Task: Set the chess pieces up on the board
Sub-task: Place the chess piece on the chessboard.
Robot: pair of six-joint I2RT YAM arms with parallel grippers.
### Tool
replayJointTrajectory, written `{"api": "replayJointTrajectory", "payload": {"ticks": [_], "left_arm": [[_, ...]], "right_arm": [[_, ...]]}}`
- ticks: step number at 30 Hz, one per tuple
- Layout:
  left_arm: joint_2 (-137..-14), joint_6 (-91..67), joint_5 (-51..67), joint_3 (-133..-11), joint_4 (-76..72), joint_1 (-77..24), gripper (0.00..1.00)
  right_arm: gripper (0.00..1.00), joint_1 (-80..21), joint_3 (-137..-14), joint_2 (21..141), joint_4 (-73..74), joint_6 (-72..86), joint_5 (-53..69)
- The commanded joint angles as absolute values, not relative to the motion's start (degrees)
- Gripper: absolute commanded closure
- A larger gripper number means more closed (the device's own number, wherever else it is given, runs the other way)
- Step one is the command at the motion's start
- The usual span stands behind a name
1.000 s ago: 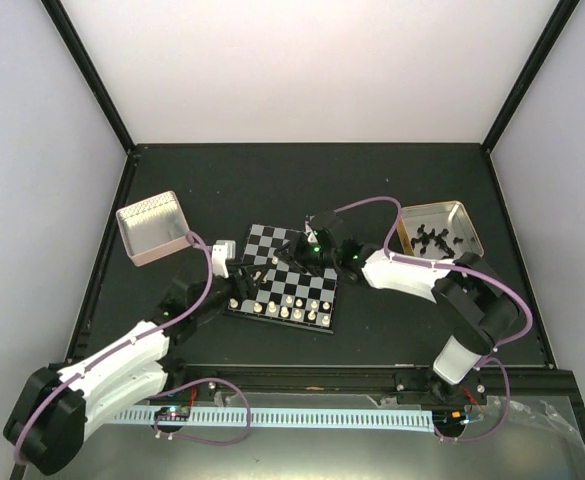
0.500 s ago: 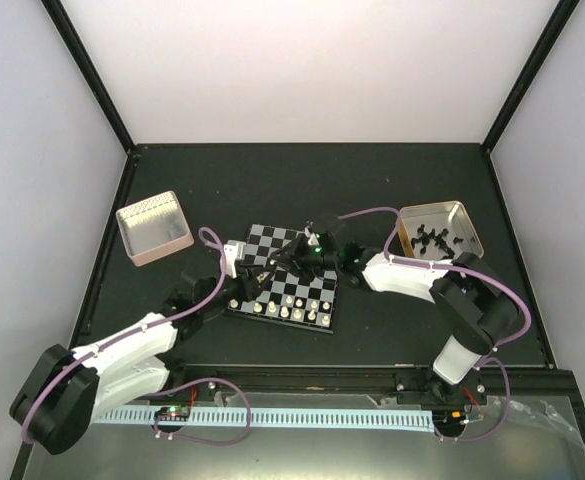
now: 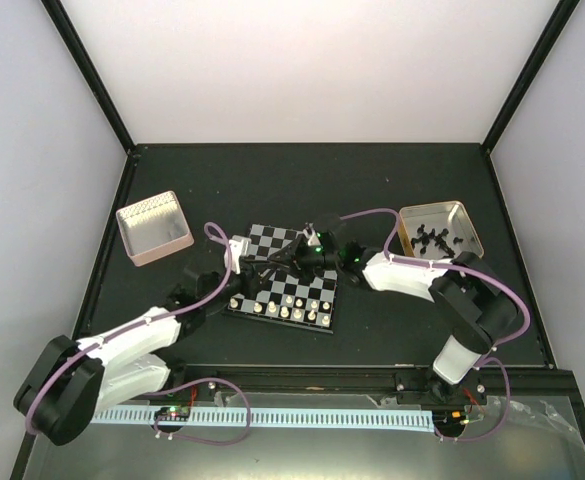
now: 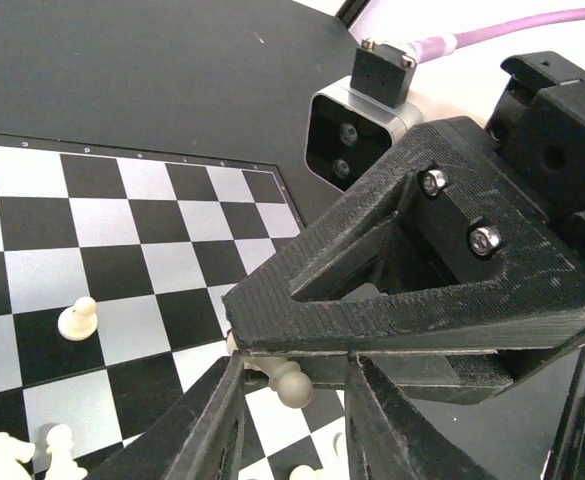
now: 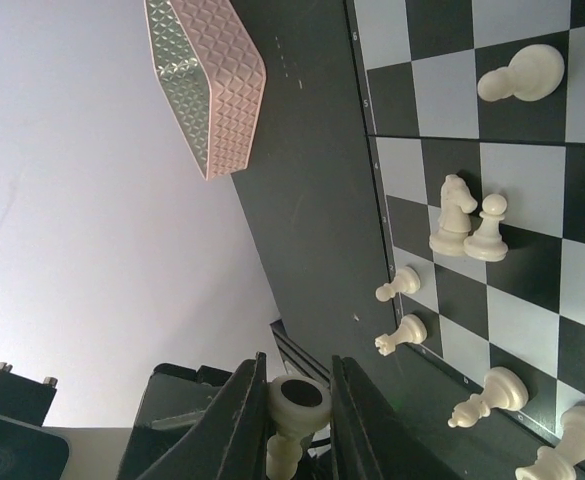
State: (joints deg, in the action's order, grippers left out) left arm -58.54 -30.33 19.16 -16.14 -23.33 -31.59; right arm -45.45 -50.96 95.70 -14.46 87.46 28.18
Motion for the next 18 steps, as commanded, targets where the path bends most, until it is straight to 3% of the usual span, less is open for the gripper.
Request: {"api": "replayJointTrajectory", "payload": {"ticks": [1, 10, 14, 18], "left_arm": [[-60.5, -28.9, 21.7, -18.8, -26.7, -32.0, 0.75], [-60.3, -28.8, 20.3, -19.1, -26.6, -32.1, 0.97], [-58.7, -28.5, 18.7, -19.6, -23.9, -32.2, 0.98], [-56.9, -28.0, 16.4, -22.2, -15.5, -32.1, 0.98]], "right_arm": [[0.83, -45.4, -50.9, 96.4, -16.6, 88.6, 31.1], [0.82, -45.4, -50.5, 96.1, -16.2, 87.5, 31.8], [0.76, -45.4, -50.9, 95.9, -15.4, 85.2, 30.6], [0.6, -45.0, -52.2, 95.0, -12.4, 80.0, 28.4]]}}
